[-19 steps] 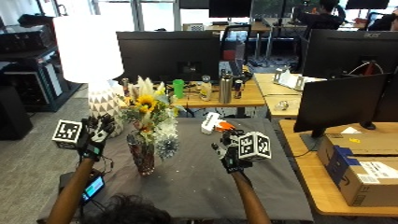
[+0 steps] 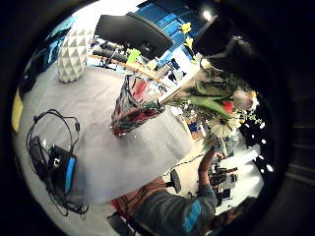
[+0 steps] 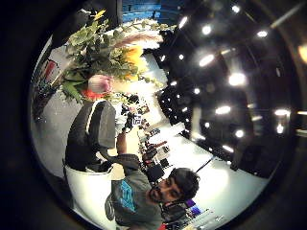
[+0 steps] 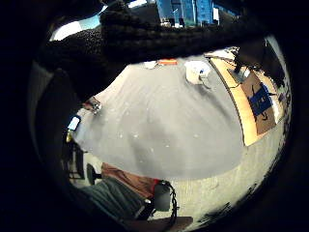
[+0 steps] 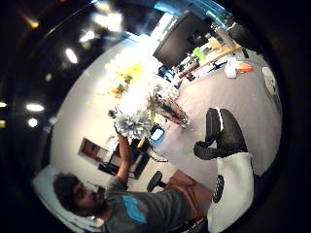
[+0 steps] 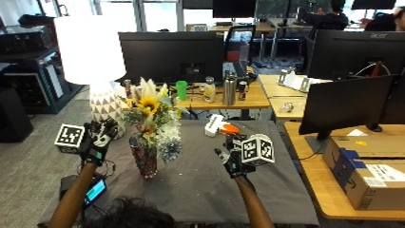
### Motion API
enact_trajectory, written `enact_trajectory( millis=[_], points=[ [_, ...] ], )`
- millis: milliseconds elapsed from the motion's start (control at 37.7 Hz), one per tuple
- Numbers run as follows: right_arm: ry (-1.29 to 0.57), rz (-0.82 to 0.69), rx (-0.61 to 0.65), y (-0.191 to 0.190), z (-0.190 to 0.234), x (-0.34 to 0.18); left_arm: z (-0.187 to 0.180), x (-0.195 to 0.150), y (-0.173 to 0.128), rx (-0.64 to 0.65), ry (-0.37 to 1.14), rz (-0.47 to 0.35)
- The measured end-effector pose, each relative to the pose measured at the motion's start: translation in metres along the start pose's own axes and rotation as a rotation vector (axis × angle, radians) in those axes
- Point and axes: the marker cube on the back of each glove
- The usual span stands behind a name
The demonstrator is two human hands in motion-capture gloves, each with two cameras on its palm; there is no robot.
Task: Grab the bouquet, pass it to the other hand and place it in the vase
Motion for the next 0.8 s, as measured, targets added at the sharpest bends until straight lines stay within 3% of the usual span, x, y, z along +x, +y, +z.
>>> enact_trajectory(
  millis=[27, 80, 186, 318, 796],
  points=[
    [0.0, 0.001, -0.002, 0.0, 0.001, 0.0, 0.004, 0.006, 0.005, -0.001, 0.068, -0.084],
    [0.0, 0.002, -0.005, 0.001, 0.002, 0.0, 0.007, 0.01, 0.009, -0.002, 0.11, -0.132],
    [-0.004, -0.005, -0.006, 0.002, 0.005, 0.0, 0.004, 0.003, 0.003, -0.005, 0.02, -0.005],
    [-0.006, -0.002, -0.012, 0.004, 0.007, 0.0, 0.012, 0.012, 0.013, -0.002, 0.135, -0.167],
    [-0.003, -0.004, -0.04, 0.017, 0.025, 0.011, 0.021, 0.002, 0.023, -0.031, 0.141, -0.148]
  ],
)
